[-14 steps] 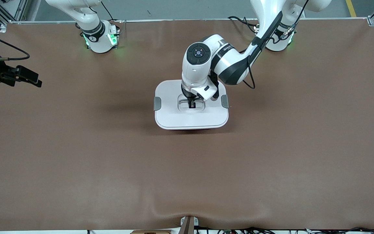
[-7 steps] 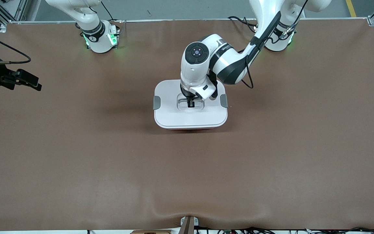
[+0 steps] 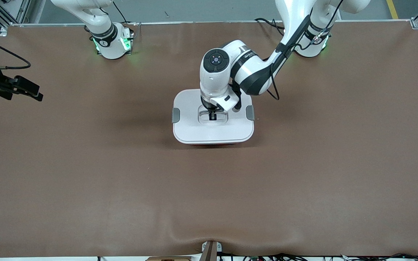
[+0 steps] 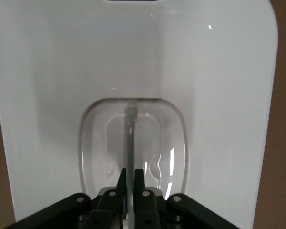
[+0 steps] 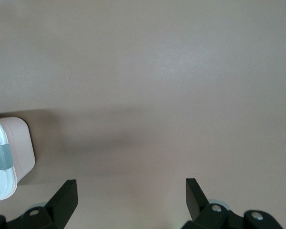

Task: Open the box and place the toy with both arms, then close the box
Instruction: 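Press the lid down onto the box with the left gripper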

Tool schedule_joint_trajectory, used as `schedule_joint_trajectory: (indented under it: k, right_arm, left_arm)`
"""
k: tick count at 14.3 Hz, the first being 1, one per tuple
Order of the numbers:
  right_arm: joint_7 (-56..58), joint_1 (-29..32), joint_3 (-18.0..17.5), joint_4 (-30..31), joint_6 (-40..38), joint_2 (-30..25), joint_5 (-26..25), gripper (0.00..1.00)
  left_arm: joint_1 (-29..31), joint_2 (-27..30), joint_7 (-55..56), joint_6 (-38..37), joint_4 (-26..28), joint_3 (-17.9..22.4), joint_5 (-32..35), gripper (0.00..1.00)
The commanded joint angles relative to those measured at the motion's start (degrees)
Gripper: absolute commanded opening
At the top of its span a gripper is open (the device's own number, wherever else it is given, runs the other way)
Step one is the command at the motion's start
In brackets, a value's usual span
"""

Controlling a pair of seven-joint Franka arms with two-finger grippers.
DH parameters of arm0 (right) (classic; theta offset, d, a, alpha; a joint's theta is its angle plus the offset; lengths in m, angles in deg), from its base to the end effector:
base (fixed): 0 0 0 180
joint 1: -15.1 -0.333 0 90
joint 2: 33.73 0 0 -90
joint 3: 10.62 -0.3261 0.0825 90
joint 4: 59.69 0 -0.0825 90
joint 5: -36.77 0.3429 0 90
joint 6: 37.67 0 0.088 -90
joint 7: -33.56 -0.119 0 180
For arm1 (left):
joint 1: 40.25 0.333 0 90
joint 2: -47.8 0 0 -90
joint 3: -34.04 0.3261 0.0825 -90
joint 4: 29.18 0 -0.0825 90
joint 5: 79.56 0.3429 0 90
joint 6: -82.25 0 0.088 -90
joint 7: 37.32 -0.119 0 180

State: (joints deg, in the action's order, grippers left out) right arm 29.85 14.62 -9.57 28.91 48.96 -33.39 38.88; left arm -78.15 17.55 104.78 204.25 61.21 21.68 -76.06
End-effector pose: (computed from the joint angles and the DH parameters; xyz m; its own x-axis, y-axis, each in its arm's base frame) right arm 0.5089 -0.0005 0.6251 0.9965 -0.0724 -0.0426 -0.0739 -0.9967 -0.0340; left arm 0.4430 -0.4936 0.3588 -0.0317 0.9975 -0.0625 0.9993 0.0305 -0.0212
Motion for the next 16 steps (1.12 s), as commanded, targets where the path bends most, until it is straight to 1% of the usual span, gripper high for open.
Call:
schedule_joint_trajectory:
  k: [1, 8, 10, 13, 16]
  right_arm:
    - [0.72, 0.22, -0.17, -1.06, -2.85, -0.51, -0.70, 1.00]
    - [0.72, -0.13, -0.25, -1.06, -3.40, -0.42, -0.70, 1.00]
    - [0.63, -0.22, -0.25, -1.06, -3.40, -0.25, -0.70, 1.00]
    - [0.63, -0.22, -0.25, -1.06, -3.31, -0.25, -0.70, 1.00]
    - [0.63, -0.48, -0.34, -1.06, -3.31, -0.07, -0.61, 1.00]
  left_arm:
    - [-0.77, -0.60, 1.78, 0.16, -0.48, 0.23, 1.60, 0.00]
    - [-1.56, 0.37, 3.27, -0.01, -0.21, 0.32, 1.68, 0.00]
    - [-1.91, -0.15, 3.62, 0.08, -0.21, 0.49, 1.68, 0.00]
    - [-1.65, 0.72, 5.20, -0.01, 0.40, 0.41, 3.97, 0.00]
    - [-1.47, 0.99, 5.47, -0.01, 0.40, 0.41, 4.06, 0.00]
